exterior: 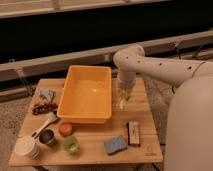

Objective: Place banana in metal cup

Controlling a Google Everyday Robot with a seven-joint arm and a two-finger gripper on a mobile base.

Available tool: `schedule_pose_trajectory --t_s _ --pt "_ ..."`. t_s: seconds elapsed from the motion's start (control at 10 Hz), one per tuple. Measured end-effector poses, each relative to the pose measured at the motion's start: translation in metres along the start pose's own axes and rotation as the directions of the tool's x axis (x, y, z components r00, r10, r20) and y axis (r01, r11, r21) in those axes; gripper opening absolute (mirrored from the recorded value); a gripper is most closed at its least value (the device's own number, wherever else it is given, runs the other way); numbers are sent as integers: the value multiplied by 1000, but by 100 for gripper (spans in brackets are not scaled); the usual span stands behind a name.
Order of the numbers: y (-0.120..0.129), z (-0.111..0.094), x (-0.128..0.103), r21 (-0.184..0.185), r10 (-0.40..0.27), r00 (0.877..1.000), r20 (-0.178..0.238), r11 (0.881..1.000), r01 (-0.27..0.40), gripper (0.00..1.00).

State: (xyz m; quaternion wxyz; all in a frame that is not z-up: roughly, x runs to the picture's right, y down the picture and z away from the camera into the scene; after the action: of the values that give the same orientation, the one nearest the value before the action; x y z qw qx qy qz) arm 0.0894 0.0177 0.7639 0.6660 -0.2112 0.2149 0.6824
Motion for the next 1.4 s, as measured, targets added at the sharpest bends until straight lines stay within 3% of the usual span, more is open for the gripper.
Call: schedule_pose_trajectory --t_s 0.3,0.5,0.8,1.1,1.4 --pt "35 -41 9 -17 -82 994 79 996 83 0" --pt "76 -51 17 -48 -141 984 106 988 146 0" --pt "139 -53 21 -99 -232 964 133 964 246 0" --pt "201 -55 34 -137 -341 928 154 922 361 0" --pt "252 -53 52 -150 -463 868 182 859 489 0"
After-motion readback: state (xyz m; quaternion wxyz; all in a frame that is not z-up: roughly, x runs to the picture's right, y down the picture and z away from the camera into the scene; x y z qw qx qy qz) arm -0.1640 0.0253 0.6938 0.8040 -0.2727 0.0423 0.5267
